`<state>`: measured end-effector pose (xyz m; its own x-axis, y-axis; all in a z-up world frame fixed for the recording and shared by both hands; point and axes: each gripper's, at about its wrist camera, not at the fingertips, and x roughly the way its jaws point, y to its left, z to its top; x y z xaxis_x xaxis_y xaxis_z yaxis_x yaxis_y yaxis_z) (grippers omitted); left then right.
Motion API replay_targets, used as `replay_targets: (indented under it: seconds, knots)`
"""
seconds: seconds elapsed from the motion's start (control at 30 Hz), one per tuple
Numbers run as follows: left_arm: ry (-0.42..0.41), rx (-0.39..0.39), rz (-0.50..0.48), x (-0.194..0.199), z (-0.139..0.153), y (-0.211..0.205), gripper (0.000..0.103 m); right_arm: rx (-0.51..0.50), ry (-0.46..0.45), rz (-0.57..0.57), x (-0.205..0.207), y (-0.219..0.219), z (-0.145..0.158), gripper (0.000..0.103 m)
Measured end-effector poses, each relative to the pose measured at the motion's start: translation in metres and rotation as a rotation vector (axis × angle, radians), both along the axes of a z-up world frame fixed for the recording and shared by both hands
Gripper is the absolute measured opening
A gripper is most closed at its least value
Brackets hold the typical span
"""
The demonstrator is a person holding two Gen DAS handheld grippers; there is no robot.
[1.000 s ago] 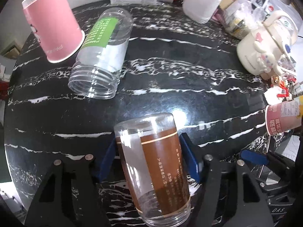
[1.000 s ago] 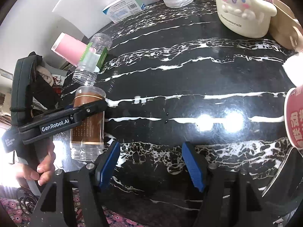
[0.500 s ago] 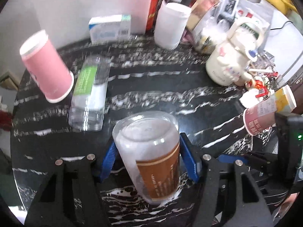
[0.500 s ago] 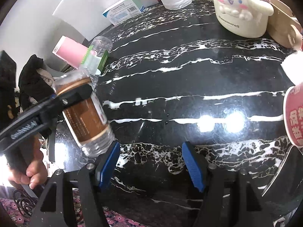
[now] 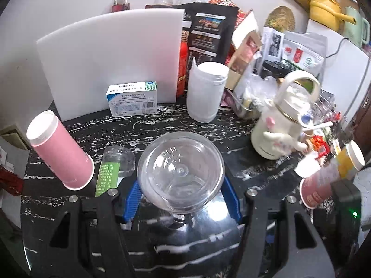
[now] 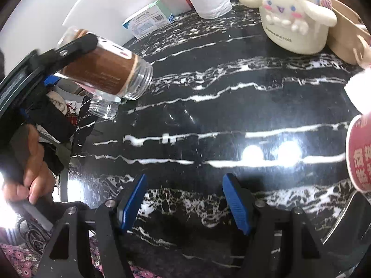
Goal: Flip cup upside down
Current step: 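Rotate the left tool to turn the jar opening-down above the table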
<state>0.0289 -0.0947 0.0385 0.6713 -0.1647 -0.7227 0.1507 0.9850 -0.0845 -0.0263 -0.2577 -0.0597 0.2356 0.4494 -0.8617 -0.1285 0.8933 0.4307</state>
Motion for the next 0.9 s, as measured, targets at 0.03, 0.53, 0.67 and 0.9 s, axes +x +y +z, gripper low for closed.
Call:
replay_targets:
  seconds: [0.03, 0.53, 0.67, 0.9]
  knots:
    - [0.0, 0.002, 0.005, 0.003, -0.003, 0.001, 0.06, 0.002, -0.006, -0.002, 0.002, 0.001, 0.001, 0.068]
    - [0.004, 0.05, 0.013, 0.032, -0.043, -0.002, 0.06, -0.058, -0.053, -0.014, 0.025, 0.01, 0.006, 0.068]
    - [-0.006, 0.091, 0.003, 0.032, -0.043, -0.009, 0.06, -0.056, -0.051, -0.017, 0.026, 0.01, 0.004, 0.068]
    - [-0.017, 0.122, -0.003, 0.034, -0.044, -0.017, 0.06, -0.045, -0.059, -0.022, 0.022, 0.006, 0.009, 0.068]
